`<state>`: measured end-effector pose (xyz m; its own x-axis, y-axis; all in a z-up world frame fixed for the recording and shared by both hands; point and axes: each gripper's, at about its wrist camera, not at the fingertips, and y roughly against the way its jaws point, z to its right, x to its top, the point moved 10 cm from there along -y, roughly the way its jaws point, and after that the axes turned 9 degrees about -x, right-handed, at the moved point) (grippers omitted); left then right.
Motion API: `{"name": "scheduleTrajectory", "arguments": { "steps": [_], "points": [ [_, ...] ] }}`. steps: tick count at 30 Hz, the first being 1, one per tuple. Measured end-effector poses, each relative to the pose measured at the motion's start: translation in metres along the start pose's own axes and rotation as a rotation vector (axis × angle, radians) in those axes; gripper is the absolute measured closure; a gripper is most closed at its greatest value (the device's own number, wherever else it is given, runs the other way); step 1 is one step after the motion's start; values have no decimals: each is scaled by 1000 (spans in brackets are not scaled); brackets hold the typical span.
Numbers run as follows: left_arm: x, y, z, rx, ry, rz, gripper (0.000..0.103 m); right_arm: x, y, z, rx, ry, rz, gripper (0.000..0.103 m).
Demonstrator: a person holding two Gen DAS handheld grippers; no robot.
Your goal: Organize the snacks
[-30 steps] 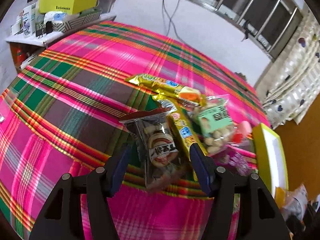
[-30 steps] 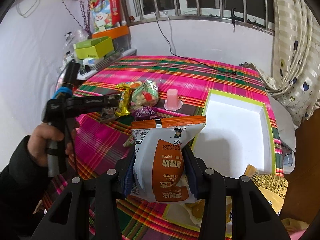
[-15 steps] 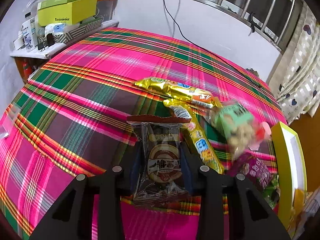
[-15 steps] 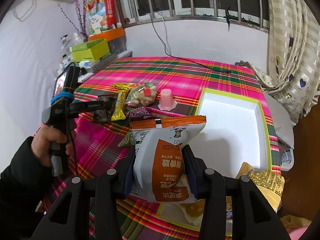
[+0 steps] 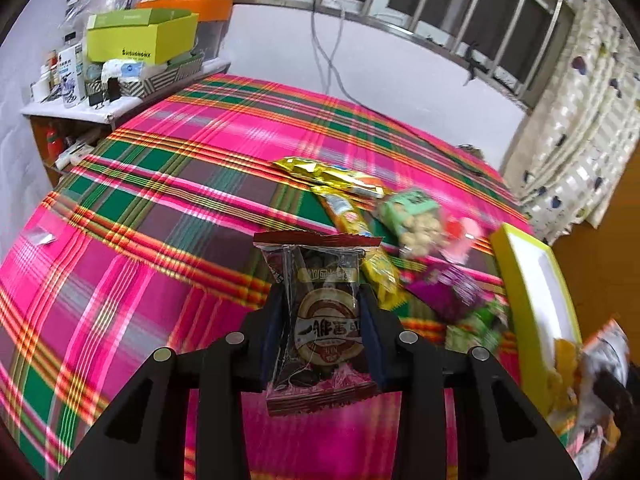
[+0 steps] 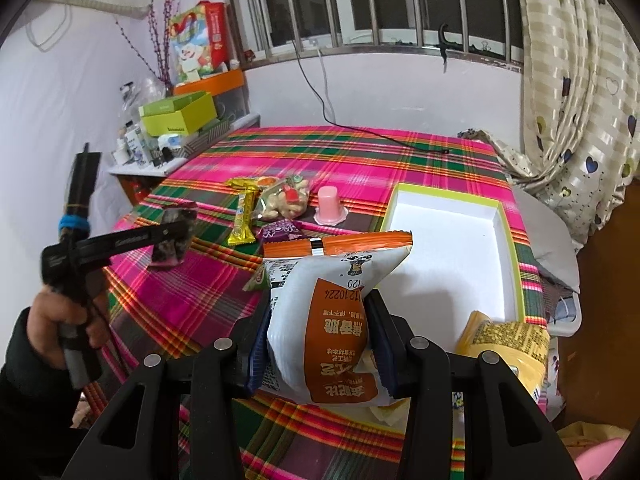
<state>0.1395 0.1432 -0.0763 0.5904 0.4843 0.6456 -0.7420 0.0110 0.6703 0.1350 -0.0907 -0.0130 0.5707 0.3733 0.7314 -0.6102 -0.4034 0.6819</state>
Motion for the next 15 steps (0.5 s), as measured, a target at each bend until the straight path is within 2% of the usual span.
{"name": "scheduleTrajectory", "arguments": {
  "steps": [15],
  "points": [
    [-34,49,65,-135,-88,7,66,-9,36,9,-37,-21,34,61]
  ]
}}
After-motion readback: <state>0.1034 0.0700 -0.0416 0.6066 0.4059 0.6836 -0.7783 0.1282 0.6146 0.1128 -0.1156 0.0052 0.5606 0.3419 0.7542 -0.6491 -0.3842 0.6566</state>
